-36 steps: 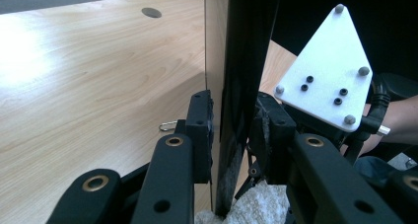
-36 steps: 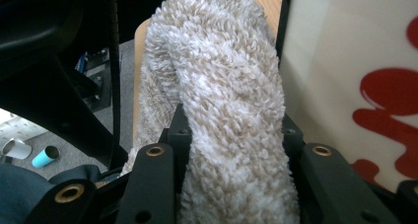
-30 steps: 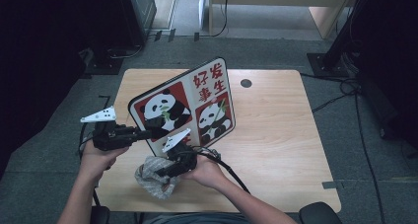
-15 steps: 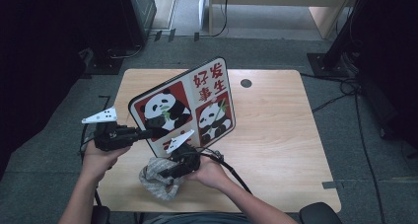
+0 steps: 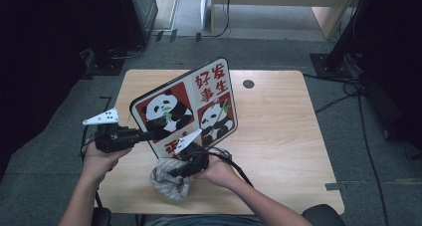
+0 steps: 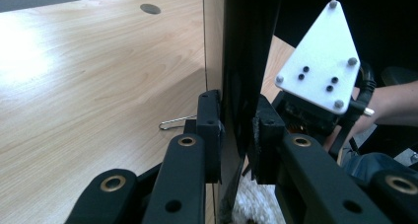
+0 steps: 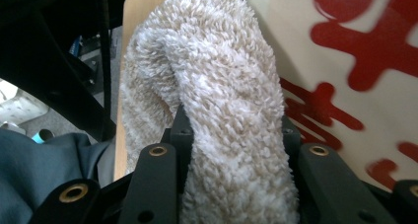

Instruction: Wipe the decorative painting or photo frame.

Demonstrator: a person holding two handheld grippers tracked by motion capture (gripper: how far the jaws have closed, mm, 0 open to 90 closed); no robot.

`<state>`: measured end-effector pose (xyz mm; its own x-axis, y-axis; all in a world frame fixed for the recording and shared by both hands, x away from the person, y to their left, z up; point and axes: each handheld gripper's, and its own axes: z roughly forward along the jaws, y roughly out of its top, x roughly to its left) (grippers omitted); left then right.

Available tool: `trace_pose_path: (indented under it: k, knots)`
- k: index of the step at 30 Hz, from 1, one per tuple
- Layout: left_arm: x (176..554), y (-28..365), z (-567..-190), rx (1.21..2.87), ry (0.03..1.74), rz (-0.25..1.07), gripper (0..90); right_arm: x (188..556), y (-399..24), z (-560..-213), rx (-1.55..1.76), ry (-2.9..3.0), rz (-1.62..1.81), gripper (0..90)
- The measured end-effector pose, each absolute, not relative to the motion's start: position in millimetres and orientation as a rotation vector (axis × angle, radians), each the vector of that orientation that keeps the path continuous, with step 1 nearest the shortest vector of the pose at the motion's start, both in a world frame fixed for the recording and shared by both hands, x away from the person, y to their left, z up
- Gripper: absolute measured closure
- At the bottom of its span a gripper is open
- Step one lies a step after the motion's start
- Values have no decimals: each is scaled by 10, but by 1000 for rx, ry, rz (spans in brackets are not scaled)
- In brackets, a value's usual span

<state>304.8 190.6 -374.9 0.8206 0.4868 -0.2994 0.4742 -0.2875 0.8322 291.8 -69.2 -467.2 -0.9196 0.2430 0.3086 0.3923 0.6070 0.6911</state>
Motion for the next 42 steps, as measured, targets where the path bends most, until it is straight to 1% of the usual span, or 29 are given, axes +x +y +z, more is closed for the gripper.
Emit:
trace_pose_path:
  k: [9, 16, 22, 35, 42]
  knots:
    - [3056, 1912, -3753, 1922, 718, 10, 789, 3024, -941, -4693, -636, -2661, -1189, 658]
    - [3058, 1912, -3755, 1917, 724, 7, 787, 3014, -992, -4647, -627, -2639, -1185, 660]
    - [3060, 1915, -3757, 1915, 725, 6, 786, 2981, -1006, -4486, -599, -2627, -1211, 661]
    - [3059, 1918, -3761, 1913, 723, 4, 783, 3031, -1101, -4008, -577, -2624, -1247, 662]
    - [3063, 1923, -3763, 1911, 727, -7, 781, 3061, -1152, -3805, -566, -2623, -1260, 662]
